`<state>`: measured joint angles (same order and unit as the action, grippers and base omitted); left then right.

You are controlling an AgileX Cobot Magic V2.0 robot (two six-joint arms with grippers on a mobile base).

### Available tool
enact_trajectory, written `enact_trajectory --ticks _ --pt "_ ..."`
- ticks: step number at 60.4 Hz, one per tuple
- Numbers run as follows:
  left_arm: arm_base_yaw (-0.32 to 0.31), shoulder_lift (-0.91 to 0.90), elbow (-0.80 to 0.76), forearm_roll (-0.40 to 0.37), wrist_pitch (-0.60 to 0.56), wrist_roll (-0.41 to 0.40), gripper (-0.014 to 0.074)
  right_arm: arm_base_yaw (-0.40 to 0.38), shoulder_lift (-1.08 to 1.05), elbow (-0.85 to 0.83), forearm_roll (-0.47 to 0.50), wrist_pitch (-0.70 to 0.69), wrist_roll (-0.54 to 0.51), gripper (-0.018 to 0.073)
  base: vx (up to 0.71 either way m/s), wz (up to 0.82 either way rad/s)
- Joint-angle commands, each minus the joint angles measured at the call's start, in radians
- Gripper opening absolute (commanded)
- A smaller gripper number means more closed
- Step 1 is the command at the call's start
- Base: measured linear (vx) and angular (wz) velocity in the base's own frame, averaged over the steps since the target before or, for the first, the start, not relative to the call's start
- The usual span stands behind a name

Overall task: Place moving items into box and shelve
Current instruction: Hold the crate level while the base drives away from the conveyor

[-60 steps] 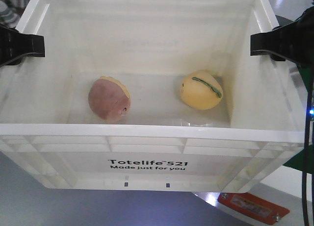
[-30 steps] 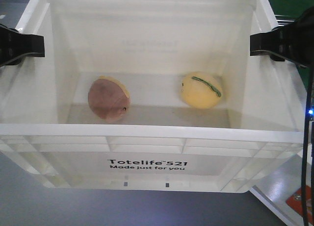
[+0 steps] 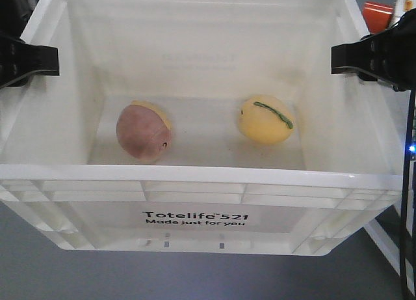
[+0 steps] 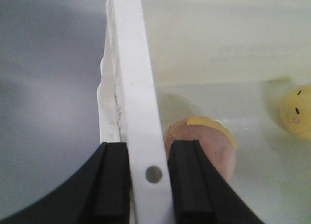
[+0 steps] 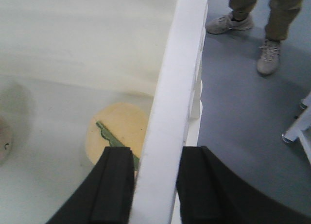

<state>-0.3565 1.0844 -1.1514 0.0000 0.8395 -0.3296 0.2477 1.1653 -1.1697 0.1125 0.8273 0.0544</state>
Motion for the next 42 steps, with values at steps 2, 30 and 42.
enact_trajectory --ticks 2,30,42 --pt "-0.002 -0.038 -0.042 0.009 -0.138 -0.002 -0.0006 -0.007 -0.032 -0.040 -0.037 -0.121 -0.018 -0.0005 -0.18 0.71" --pt "-0.002 -0.038 -0.042 0.009 -0.138 -0.002 -0.0006 -0.007 -0.032 -0.040 -0.037 -0.114 -0.018 -0.0005 -0.17 0.71" --pt "-0.002 -0.038 -0.042 0.009 -0.137 -0.002 -0.0006 -0.007 -0.032 -0.040 -0.037 -0.113 -0.018 -0.0005 -0.16 0.73"
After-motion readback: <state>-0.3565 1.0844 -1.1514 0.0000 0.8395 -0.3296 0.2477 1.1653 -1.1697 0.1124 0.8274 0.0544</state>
